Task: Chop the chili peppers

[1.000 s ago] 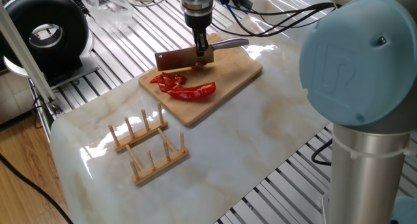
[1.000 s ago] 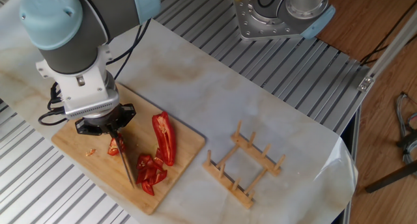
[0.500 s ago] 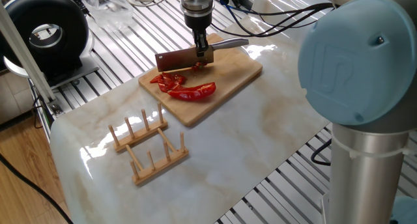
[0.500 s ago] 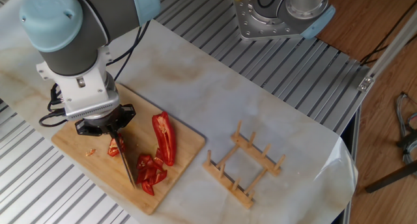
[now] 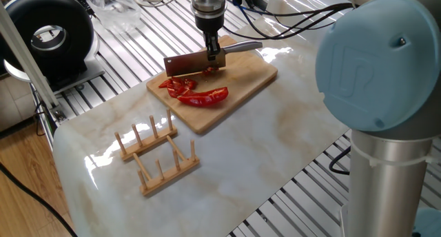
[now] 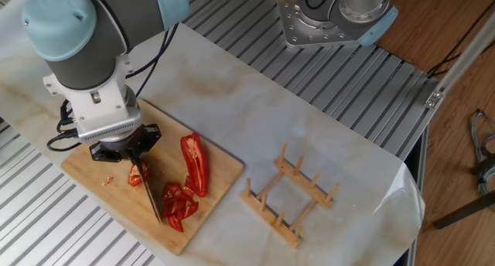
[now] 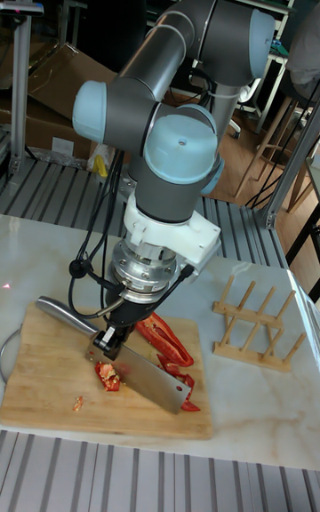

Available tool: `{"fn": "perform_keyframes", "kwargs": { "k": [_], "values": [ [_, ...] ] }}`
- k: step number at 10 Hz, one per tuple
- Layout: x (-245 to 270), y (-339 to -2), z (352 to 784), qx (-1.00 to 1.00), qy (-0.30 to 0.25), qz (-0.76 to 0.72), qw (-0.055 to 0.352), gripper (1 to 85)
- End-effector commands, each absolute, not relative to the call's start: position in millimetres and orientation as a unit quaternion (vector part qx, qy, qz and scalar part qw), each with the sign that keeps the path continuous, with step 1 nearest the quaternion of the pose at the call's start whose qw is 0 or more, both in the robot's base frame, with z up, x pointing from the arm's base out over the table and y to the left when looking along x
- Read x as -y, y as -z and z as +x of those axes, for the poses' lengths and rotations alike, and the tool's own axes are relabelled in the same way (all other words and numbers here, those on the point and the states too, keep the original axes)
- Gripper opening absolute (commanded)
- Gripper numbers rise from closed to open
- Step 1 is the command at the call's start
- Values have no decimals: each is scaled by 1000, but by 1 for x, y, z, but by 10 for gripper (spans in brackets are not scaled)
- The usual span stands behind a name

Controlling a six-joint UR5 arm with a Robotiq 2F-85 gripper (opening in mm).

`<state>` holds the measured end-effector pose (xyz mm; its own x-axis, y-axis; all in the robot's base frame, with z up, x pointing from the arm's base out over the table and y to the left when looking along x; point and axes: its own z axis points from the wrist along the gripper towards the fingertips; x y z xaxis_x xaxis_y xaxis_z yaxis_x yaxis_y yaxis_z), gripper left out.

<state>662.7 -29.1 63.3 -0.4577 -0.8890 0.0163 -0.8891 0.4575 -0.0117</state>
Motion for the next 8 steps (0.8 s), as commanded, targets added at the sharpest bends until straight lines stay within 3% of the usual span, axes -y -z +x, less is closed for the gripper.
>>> {"fn": "perform_keyframes", "kwargs": {
  "k": [1,8],
  "values": [
    [23,-62,664,853,4,522,-8,13],
    [39,-63,668,844,-25,536,-5,13]
  ]
}}
